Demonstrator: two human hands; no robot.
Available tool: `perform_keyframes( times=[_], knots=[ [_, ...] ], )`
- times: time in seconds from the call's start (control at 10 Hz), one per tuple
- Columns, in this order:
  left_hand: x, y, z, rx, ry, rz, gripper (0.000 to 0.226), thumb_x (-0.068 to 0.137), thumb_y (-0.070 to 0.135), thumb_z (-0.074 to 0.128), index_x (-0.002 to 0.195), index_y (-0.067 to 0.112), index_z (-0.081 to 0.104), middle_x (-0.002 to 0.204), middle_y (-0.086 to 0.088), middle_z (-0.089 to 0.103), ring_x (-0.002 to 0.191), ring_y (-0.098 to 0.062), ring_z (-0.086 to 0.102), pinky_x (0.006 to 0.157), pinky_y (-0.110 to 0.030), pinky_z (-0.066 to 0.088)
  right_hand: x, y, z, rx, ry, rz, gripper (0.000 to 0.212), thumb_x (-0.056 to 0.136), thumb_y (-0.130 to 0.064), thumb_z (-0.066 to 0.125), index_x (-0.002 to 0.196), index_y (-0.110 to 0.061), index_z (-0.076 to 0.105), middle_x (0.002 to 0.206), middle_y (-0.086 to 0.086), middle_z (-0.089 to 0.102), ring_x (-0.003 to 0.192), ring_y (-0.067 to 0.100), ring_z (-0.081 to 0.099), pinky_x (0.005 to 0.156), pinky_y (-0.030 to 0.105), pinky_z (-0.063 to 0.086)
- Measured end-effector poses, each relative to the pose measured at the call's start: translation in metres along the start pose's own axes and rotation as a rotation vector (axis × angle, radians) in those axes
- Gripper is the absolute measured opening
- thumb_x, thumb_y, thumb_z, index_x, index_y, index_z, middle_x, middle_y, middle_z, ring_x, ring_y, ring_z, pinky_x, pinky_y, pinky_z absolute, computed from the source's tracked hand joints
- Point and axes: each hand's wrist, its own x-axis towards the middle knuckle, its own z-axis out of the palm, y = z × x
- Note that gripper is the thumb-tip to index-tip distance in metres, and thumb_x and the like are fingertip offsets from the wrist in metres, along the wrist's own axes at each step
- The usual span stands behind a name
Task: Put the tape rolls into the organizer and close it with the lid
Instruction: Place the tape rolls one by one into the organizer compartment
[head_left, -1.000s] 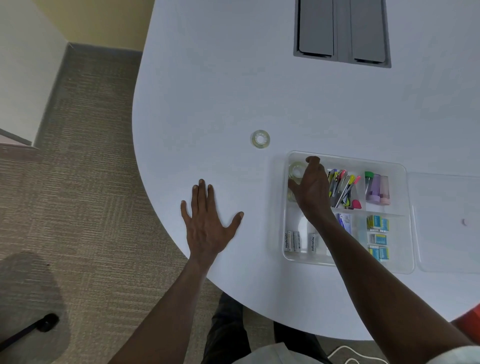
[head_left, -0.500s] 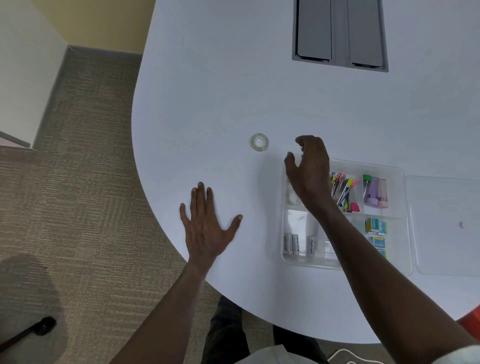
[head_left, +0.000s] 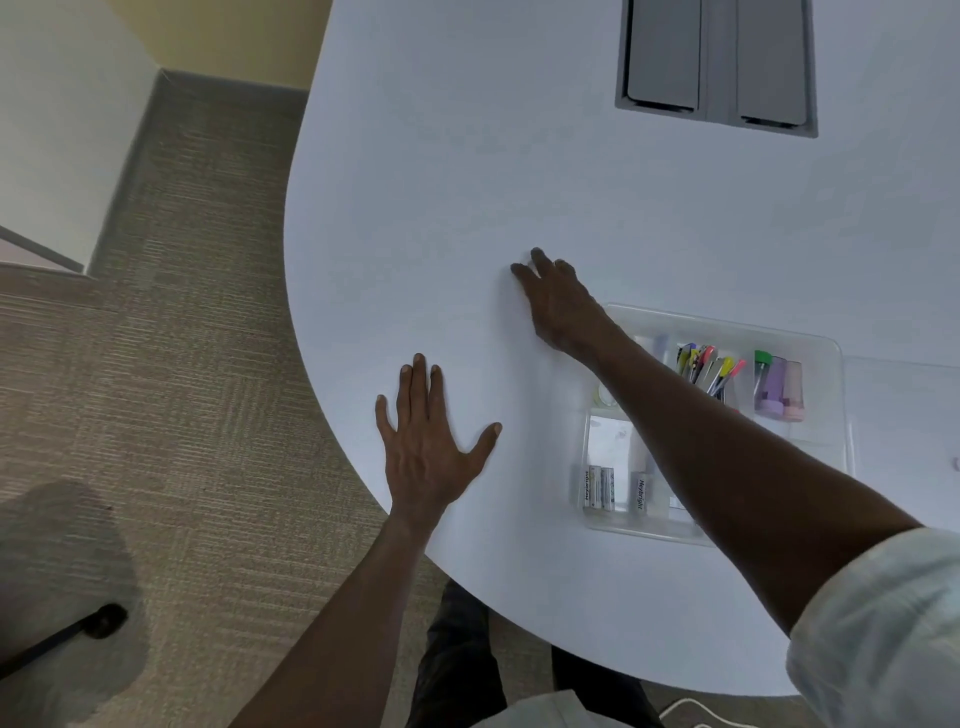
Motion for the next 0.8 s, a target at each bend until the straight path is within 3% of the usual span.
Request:
perform_keyframes(
  times=[0.2,0.3,0.6,0.8],
  knots=[
    [0.0,0.0,0.0,-0.001,-0.002,-0.002,0.101,0.084,0.081,0.04,0.156,0.012,0.026,0.169,-0.005,0.01,0.157,-0.018,0.011,0.124,-0.052,0.014,-0.003,-0.007,0.007,0.062,0.092,0.019,0.039,0.092,0.004,0.041,0.127,-0.009,0.049,0.122,0.02,0.046,0.102,0.038,0.045,0.079,0.046,0.052],
    [0.0,-0.001,0.0,-0.007,0.001,-0.002,0.1,0.084,0.081,0.04,0.156,0.012,0.027,0.169,-0.005,0.011,0.157,-0.018,0.011,0.124,-0.051,0.013,-0.006,-0.008,0.004,0.148,0.126,0.048,0.035,0.089,0.0,0.045,0.12,-0.012,0.052,0.111,0.018,0.047,0.098,0.035,0.046,0.076,0.044,0.053],
    [0.0,-0.001,0.0,-0.012,-0.005,0.005,0.101,0.084,0.081,0.04,0.156,0.012,0.026,0.169,-0.006,0.01,0.157,-0.019,0.012,0.124,-0.053,0.015,-0.033,-0.018,-0.035,0.353,0.465,0.132,0.052,0.077,-0.022,0.064,0.125,-0.008,0.051,0.111,0.013,0.055,0.101,0.031,0.054,0.083,0.038,0.048],
    [-0.001,-0.001,-0.001,-0.007,-0.004,0.007,0.1,0.085,0.081,0.039,0.156,0.012,0.027,0.169,-0.006,0.01,0.157,-0.019,0.011,0.125,-0.052,0.013,-0.078,0.007,-0.051,0.439,0.542,0.428,0.052,0.074,-0.025,0.067,0.121,-0.006,0.056,0.112,0.014,0.06,0.106,0.03,0.054,0.089,0.029,0.038]
  ],
)
